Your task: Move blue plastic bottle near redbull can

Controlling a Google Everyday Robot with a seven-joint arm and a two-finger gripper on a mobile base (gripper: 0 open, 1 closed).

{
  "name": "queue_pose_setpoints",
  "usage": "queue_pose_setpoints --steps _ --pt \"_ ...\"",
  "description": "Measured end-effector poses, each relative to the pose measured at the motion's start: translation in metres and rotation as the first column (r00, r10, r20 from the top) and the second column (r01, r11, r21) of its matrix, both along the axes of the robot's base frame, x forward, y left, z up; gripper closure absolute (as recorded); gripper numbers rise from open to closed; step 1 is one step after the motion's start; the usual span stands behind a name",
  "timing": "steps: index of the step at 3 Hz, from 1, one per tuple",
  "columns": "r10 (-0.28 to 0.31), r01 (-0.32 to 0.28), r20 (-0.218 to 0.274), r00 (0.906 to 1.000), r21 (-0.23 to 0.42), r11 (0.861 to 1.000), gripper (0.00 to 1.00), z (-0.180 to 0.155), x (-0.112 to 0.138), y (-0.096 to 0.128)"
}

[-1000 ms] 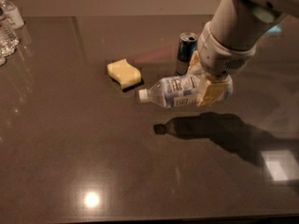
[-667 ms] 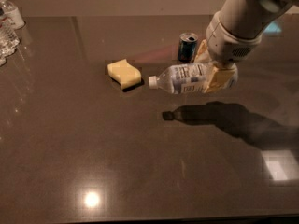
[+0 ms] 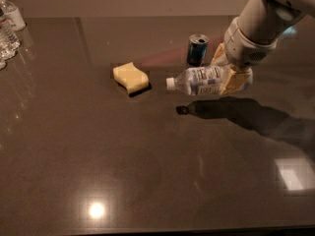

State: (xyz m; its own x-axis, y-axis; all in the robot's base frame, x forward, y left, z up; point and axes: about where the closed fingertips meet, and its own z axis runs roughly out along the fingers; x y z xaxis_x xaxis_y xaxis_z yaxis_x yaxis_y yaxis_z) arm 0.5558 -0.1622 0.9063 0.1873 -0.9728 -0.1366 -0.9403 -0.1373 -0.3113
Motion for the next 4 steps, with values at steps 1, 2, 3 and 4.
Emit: queue_pose_setpoints --steps 1,2,3,4 --pt "-0.005 0.005 -0.002 1.0 -0.001 1.0 1.0 -0.015 0.01 -0.009" --pt "-0.008 0.008 0.006 1.0 -0.007 1.0 1.0 -0.025 0.019 -0.013" --pt "-0.012 0.012 0.024 0.9997 -0.005 1.0 0.84 -0.029 0.027 -0.014" --pt "-0.003 0.003 0.031 0.9995 -0.011 1.0 0.61 -0.035 0.035 -0.01"
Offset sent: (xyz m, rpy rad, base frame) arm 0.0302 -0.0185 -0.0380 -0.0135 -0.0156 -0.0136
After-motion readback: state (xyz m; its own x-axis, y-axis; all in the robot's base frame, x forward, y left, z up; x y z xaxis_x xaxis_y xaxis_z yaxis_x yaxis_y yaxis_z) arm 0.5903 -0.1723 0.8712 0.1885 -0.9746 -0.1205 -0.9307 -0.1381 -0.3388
